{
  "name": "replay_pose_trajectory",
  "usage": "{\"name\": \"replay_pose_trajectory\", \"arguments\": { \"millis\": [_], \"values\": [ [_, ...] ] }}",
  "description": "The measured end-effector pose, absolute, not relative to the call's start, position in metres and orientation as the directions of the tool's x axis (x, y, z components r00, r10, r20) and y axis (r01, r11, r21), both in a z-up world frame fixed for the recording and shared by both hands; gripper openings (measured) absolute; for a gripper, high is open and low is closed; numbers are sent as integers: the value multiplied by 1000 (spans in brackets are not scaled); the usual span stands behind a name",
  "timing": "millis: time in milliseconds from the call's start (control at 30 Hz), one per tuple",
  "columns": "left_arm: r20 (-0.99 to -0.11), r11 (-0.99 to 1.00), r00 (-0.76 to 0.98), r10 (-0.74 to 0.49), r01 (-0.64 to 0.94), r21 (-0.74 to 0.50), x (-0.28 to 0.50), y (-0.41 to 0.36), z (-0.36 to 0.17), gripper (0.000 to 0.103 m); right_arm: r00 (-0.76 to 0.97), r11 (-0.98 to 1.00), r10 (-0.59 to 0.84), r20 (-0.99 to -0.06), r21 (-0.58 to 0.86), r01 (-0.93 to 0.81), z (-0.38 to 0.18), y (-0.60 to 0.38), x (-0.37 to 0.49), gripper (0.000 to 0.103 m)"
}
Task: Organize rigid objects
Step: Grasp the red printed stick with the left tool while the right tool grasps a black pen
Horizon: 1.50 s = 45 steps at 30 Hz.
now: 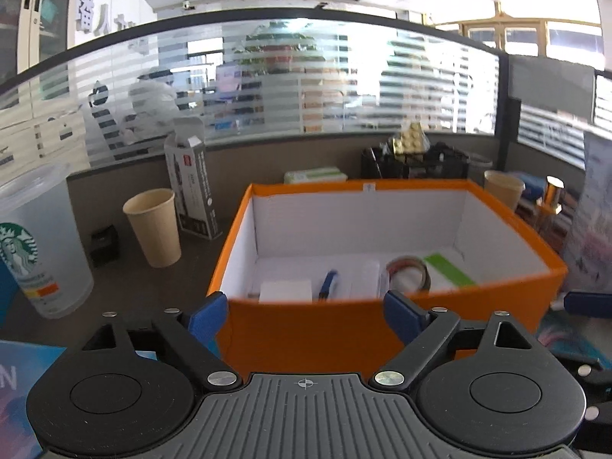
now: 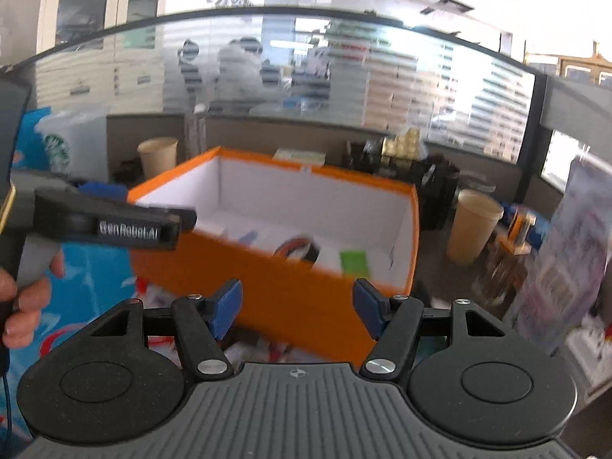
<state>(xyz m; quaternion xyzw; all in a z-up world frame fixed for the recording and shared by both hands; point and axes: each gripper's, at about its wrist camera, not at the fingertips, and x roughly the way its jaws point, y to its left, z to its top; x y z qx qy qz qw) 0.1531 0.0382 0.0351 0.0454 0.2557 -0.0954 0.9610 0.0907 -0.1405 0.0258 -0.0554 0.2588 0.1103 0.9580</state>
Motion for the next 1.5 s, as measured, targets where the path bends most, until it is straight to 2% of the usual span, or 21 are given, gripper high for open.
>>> {"name": "replay_pose_trajectory", "arguments": {
  "millis": [167,467,700,800,867,933,1067,1233,1300,1333,1367,1500],
  "values": [
    [-501,965,844,-191,254,60,133,44,26,90,816,969,194,-544,-22,-245,8,-135,73,61],
    [-583,884,763,-278,440,155,118,38,-19,90,732,962,245,-635,69,-263,-31,-133,62,57],
    [-622,896,723,-299,436,77,126,28,-33,90,723,959,264,-638,95,-266,-45,-134,66,53],
    [-624,900,723,-297,430,70,129,21,-34,91,737,960,256,-626,75,-270,-47,-136,66,43],
    [-629,905,721,-289,421,67,131,17,-36,91,746,960,246,-619,52,-274,-48,-137,65,30],
    [-641,911,714,-282,408,53,133,15,-39,91,752,960,242,-614,37,-279,-48,-140,65,27],
    [-652,931,705,-279,366,-3,140,16,-41,91,753,950,256,-607,13,-312,-50,-141,64,26],
    [-647,943,715,-264,333,-16,145,15,-40,91,754,946,268,-600,14,-324,-51,-144,64,27],
    [-645,946,720,-255,325,-10,144,14,-41,88,752,944,274,-600,21,-328,-51,-145,64,27],
    [-639,948,727,-250,319,-8,143,14,-40,82,751,944,277,-599,24,-330,-51,-145,64,27],
    [-633,950,735,-244,313,-3,141,15,-40,81,749,943,281,-600,28,-331,-51,-146,64,27],
    [-621,952,743,-248,304,-16,133,19,-41,81,749,943,282,-600,30,-331,-51,-146,64,27]
  ]
}}
